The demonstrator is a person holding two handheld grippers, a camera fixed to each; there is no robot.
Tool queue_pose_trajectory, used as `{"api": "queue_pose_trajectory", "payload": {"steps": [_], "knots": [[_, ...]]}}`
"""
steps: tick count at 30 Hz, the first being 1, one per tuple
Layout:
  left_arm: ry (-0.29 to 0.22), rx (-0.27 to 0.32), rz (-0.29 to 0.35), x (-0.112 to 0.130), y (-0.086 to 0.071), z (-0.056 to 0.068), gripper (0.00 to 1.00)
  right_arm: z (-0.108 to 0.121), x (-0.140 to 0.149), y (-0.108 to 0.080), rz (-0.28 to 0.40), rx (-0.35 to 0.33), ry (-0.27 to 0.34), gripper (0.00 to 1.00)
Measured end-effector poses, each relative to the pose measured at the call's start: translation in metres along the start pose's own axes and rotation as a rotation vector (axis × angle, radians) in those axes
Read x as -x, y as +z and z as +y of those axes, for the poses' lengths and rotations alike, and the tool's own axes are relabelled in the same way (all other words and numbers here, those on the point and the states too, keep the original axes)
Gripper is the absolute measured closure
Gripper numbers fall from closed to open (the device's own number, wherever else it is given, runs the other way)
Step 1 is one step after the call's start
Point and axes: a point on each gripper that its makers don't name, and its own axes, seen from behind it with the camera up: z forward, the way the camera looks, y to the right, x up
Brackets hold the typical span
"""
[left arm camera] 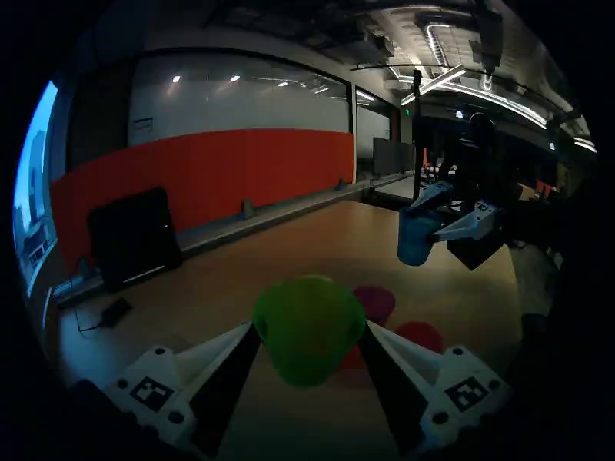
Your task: Pour water
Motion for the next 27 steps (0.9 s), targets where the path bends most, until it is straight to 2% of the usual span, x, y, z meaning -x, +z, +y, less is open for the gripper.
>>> {"api": "queue_pose_trajectory", "payload": {"steps": [11,20,27], "knots": [[-0.031,-0.034,0.108,-0.041,-0.019,0.0,0.13,-0.004,-0.047,-0.006,0.103,0.023,-0.007,0.09],[-0.049,-0.049,0.205,-0.078,-0.036,0.003,0.13,-0.003,-0.076,-0.011,0.16,0.042,-0.013,0.08],[-0.056,-0.044,0.239,-0.09,-0.04,0.005,0.13,-0.001,-0.087,-0.014,0.185,0.057,-0.013,0.08]]}}
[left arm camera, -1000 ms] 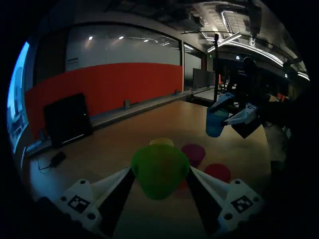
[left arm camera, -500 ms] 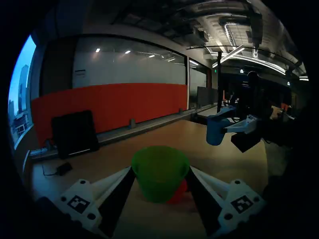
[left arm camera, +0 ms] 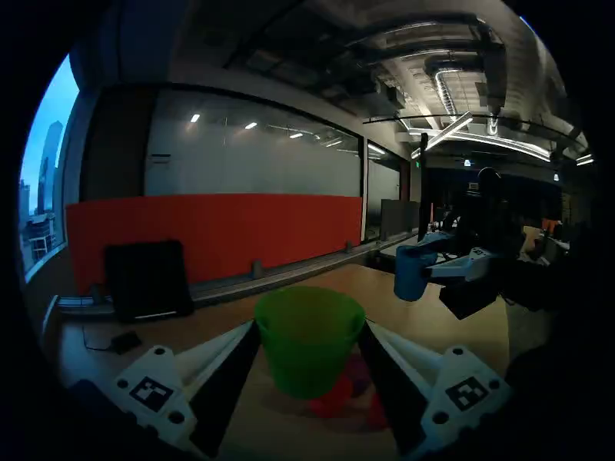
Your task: Pour water
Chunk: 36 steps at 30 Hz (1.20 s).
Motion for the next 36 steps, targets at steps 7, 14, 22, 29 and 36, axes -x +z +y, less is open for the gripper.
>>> {"api": "queue_pose_trajectory", "payload": {"steps": [7,14,22,29,36], "knots": [[0.026,0.001,0.0,0.0,0.0,0.007,0.13,0.0,-0.005,-0.001,0.006,-0.003,0.001,0.08],[0.037,-0.012,0.013,-0.006,-0.002,0.013,0.13,-0.004,-0.015,0.0,0.012,-0.012,-0.022,0.08],[0.062,-0.042,0.02,-0.009,-0.005,0.017,0.13,-0.01,-0.034,0.005,0.029,-0.03,-0.067,0.08],[0.056,-0.035,0.025,-0.008,-0.003,0.028,0.13,-0.013,-0.053,0.012,0.043,-0.043,-0.141,0.09],[0.045,-0.006,0.025,-0.007,0.001,0.038,0.13,-0.015,-0.073,0.017,0.058,-0.054,-0.247,0.08]]}}
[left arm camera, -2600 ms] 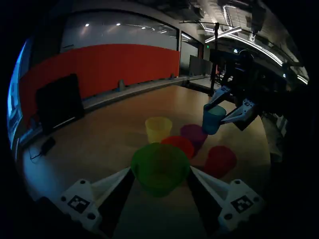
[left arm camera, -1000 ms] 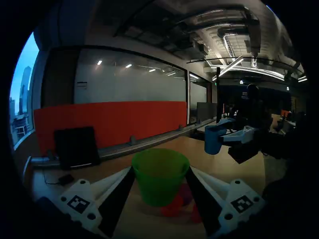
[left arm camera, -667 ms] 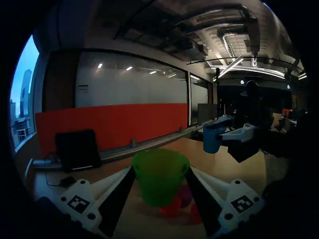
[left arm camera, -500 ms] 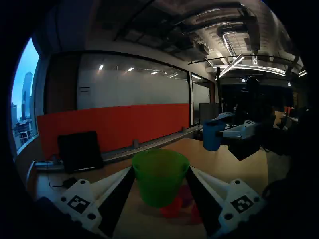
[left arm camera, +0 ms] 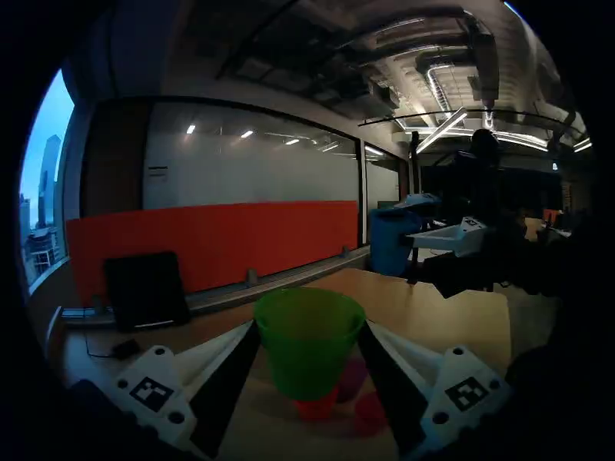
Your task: Pour water
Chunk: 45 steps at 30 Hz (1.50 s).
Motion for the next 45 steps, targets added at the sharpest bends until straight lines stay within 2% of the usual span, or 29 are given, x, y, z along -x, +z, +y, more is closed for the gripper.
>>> {"api": "queue_pose_trajectory", "payload": {"steps": [11,20,33,45], "knots": [[-0.003,0.059,-0.003,0.002,0.006,0.021,0.13,0.013,-0.029,0.011,0.019,0.006,-0.164,0.09],[-0.009,0.094,-0.012,0.008,0.013,0.033,0.13,0.021,-0.049,0.018,0.037,0.013,-0.287,0.09],[-0.009,0.145,-0.017,0.013,0.023,0.052,0.13,0.032,-0.065,0.027,0.026,0.029,-0.487,0.09],[-0.006,0.179,-0.013,0.013,0.029,0.065,0.13,0.038,-0.08,0.035,0.02,0.04,-0.638,0.09]]}}
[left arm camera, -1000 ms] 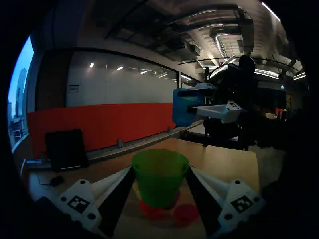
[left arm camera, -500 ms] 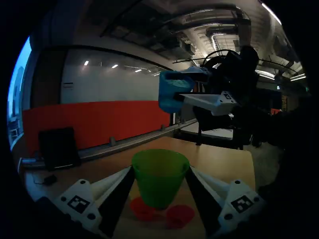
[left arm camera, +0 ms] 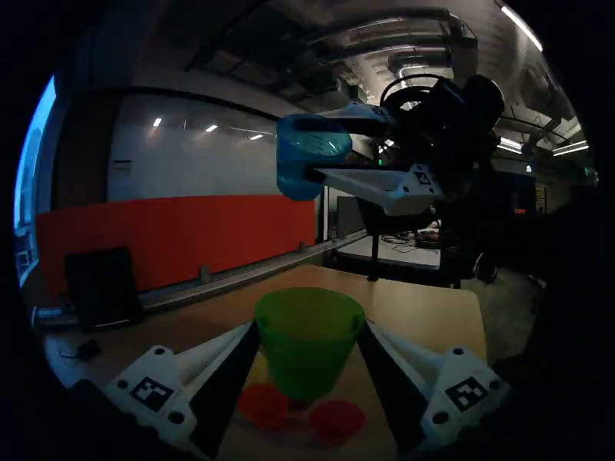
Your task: Pour water
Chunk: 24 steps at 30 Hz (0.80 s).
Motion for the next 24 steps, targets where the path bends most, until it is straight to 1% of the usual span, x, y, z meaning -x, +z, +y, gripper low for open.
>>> {"api": "queue_pose_trajectory", "payload": {"steps": [12,17,24], "knots": [[-0.003,0.026,0.005,-0.001,0.006,0.006,0.13,0.007,-0.014,0.008,0.007,0.01,-0.135,0.09],[0.002,0.037,0.005,-0.002,0.008,0.01,0.13,0.01,-0.018,0.012,0.006,0.016,-0.177,0.09],[0.006,0.047,0.0,0.001,0.01,0.013,0.13,0.015,-0.02,0.015,0.006,0.031,-0.226,0.09]]}}
